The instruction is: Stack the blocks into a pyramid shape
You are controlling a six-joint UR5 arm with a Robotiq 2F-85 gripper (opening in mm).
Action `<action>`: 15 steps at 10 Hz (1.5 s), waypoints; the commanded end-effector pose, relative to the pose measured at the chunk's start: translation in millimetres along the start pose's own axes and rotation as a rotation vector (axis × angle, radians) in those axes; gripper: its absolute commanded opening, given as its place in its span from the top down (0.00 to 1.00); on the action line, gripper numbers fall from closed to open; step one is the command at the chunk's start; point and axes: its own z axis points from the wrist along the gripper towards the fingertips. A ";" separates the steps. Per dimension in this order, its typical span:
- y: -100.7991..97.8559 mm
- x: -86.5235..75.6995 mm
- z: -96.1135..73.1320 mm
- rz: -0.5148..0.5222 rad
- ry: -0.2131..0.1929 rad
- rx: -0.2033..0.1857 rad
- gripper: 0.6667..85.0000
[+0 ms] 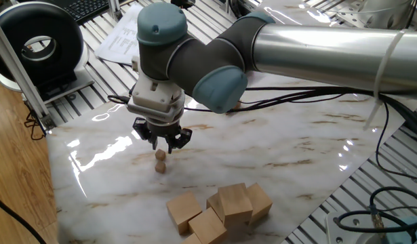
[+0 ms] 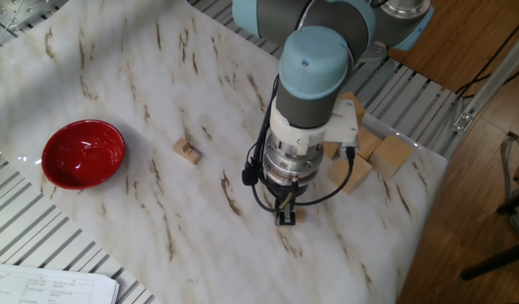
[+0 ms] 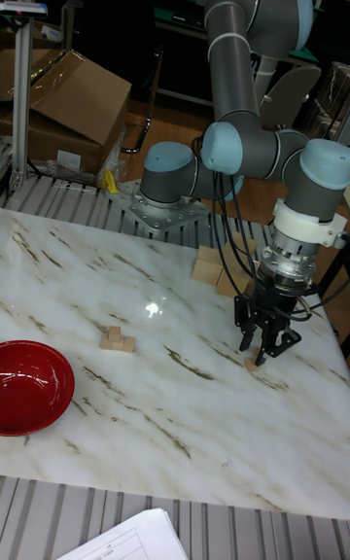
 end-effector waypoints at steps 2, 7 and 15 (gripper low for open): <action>-5.7 -1.5 4.6 0.013 -0.013 0.008 0.53; -8.0 -3.0 11.2 0.020 -0.013 0.006 0.55; -6.1 13.7 -0.4 0.089 0.055 0.040 0.89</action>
